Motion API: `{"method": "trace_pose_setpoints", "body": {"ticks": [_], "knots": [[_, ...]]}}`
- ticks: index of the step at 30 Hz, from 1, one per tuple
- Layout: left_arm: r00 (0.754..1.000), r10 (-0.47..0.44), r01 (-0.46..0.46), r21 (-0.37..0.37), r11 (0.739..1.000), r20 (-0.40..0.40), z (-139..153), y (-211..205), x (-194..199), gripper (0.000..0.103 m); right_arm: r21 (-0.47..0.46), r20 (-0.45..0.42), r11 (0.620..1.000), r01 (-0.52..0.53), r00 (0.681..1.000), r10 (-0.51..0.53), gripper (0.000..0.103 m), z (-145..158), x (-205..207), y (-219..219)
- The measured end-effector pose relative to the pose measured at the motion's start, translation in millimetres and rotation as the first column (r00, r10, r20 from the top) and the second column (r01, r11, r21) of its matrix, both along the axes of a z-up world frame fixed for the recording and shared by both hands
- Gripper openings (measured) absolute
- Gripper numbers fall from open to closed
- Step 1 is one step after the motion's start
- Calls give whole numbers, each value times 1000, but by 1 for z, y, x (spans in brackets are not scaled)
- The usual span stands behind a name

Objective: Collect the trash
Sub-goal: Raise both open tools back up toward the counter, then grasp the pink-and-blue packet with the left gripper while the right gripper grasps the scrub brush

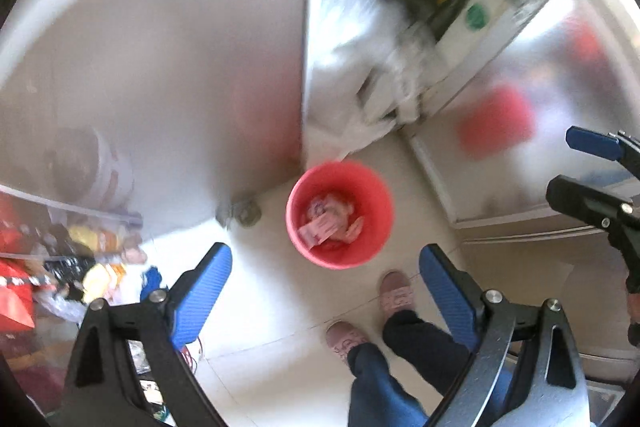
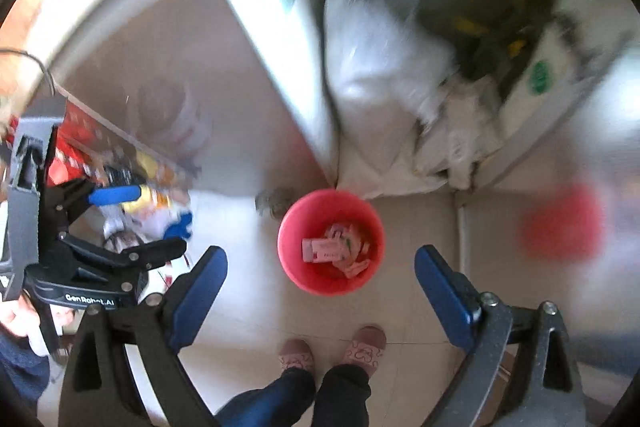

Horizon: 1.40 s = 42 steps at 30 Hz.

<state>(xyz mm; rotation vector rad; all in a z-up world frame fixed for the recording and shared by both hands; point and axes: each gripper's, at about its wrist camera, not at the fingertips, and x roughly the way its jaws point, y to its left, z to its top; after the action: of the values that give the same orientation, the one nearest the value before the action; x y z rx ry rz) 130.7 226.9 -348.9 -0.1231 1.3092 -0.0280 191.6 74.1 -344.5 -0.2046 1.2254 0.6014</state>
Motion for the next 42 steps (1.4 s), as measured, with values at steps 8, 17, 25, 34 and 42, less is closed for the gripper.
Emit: {"method": "trace_pose_setpoints", "body": {"ticks": [8,17,25,34,42], "knots": [[979,-111,115,-11,993,172,161,-45,19,94,27,143,978,204,968,-206,102,165,-9,-56],[910,-276,279,36,960,309,266,-109,85,96,114,237,916,384,885,-400,102,265,10,-125],[847,-401,378,134,916,350,298,-163,193,103,153,273,864,480,820,-504,102,285,78,-172],[826,-500,486,120,866,262,286,-251,327,103,150,240,825,545,790,-565,102,285,205,-233],[820,-544,538,85,839,179,258,-299,428,103,121,168,803,584,785,-596,102,265,290,-272]]}}
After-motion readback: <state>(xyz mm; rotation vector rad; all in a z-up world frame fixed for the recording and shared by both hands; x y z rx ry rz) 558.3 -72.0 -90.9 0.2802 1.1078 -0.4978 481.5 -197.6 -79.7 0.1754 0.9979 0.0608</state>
